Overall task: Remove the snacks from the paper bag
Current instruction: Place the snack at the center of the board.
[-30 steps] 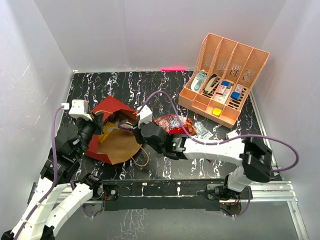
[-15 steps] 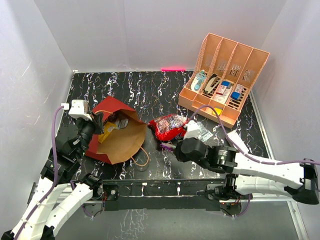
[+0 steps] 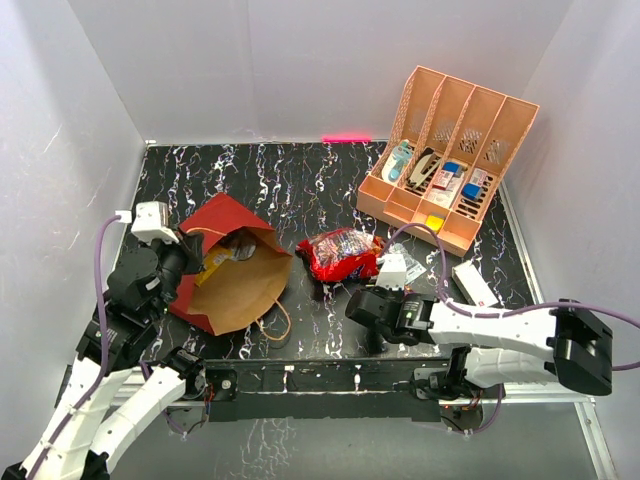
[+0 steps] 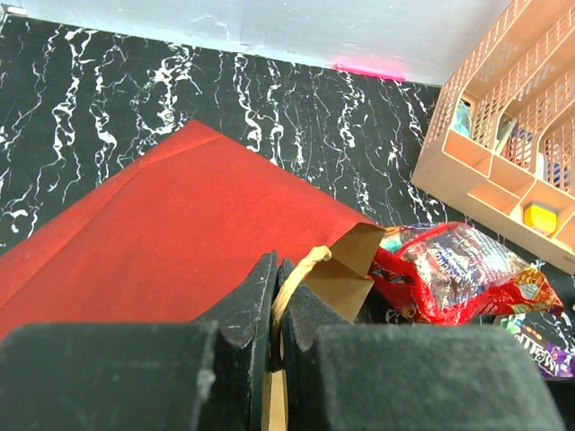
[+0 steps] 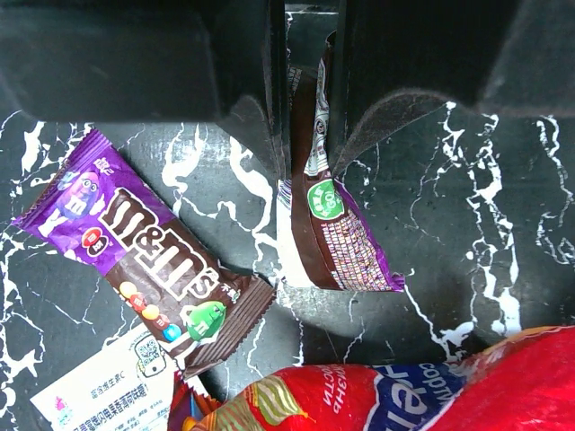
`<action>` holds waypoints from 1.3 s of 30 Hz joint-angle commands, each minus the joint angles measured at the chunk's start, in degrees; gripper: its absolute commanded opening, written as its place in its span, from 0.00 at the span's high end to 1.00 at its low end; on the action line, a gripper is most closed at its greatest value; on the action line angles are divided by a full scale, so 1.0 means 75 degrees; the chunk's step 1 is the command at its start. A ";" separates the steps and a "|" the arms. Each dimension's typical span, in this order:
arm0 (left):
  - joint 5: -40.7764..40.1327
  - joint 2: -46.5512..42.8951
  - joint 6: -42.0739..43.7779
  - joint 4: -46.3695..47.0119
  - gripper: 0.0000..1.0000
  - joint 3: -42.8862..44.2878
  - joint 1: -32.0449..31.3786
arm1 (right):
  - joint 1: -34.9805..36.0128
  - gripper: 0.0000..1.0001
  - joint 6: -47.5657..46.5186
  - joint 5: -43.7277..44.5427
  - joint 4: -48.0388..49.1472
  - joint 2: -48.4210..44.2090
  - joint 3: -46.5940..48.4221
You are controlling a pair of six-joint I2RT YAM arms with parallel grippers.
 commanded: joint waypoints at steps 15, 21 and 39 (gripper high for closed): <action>-0.0657 0.0619 -0.1056 -0.2017 1.00 0.1032 -0.0030 | -0.1292 0.73 -0.0127 -0.0691 0.0150 -0.0461 -0.0396; -0.0188 0.0284 -0.1448 -0.2385 0.99 0.0821 -0.0030 | -0.1316 0.68 -0.0315 -0.0812 0.0213 -0.0460 -0.0318; -0.0194 0.0811 -0.1231 -0.2511 0.96 0.1235 -0.0030 | -0.1316 0.41 -0.3188 -0.3174 0.2098 -0.1738 0.1044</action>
